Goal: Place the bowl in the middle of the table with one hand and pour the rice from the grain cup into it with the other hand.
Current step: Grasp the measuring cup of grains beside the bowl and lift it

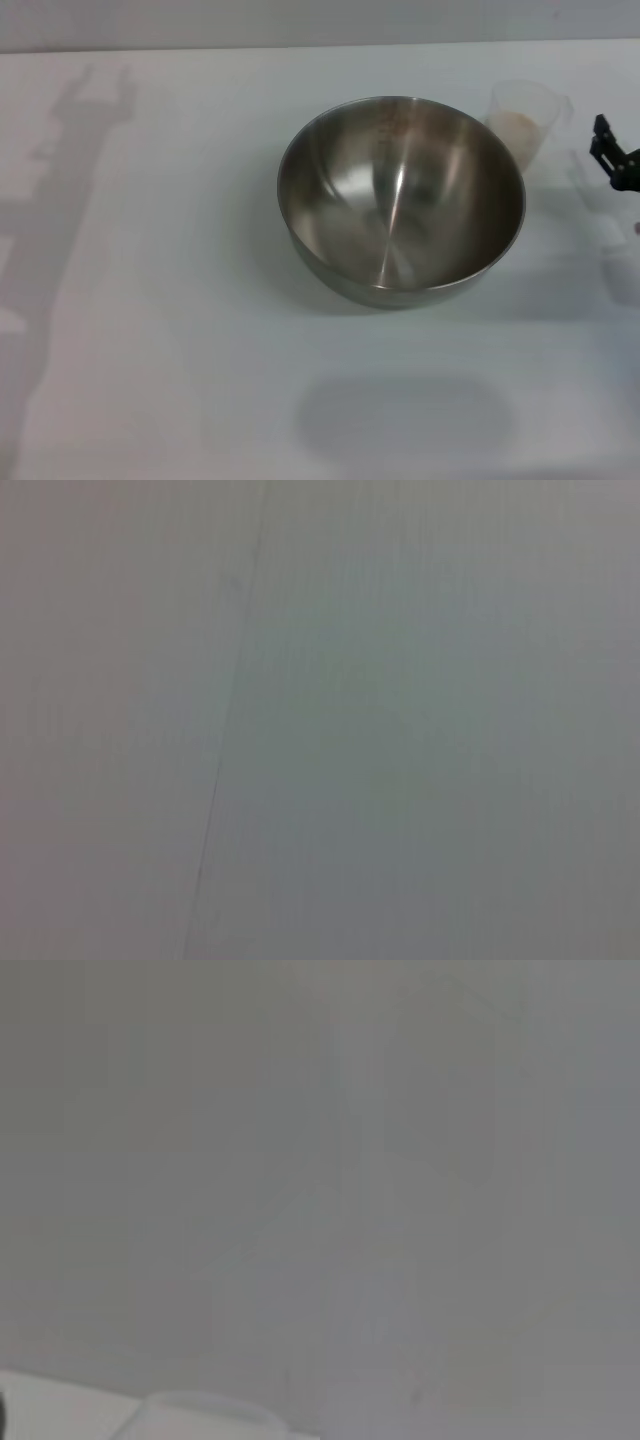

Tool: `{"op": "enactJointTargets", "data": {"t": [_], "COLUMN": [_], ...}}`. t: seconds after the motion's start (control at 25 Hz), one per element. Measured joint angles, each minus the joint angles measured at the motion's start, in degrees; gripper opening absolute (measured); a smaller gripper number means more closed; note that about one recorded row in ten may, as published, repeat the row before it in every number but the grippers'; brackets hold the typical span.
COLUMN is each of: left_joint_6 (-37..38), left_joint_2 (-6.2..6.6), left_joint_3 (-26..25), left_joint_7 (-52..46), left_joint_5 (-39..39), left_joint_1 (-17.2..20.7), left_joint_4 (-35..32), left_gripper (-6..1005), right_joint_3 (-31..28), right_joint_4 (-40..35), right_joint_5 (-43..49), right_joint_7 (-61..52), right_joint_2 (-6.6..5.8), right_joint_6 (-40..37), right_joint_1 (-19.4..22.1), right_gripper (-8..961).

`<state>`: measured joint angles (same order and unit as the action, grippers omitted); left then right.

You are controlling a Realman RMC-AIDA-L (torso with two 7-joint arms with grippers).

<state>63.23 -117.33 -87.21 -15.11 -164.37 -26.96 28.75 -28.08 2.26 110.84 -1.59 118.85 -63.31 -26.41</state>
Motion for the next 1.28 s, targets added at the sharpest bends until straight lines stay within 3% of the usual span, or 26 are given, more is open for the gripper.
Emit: {"op": "enactJointTargets", "data": {"t": [0.68, 1.28], "left_joint_6": [2.62, 4.06], "left_joint_2": [-0.51, -0.6], "left_joint_3": [0.02, -0.15], "left_joint_7": [0.0, -0.4], "left_joint_5": [0.02, 0.03], "left_joint_1": [0.2, 0.43], "left_joint_4": [0.08, 0.06], "left_gripper": [476, 476], "right_joint_3": [2.45, 3.92], "right_joint_4": [-1.74, -2.91], "right_joint_5": [-0.01, -0.01], "right_joint_7": [0.13, 0.2], "right_joint_2": [-0.19, -0.38], "right_joint_6": [7.14, 8.57], "right_joint_1": [-3.33, -5.05], "right_gripper": [739, 739]}}
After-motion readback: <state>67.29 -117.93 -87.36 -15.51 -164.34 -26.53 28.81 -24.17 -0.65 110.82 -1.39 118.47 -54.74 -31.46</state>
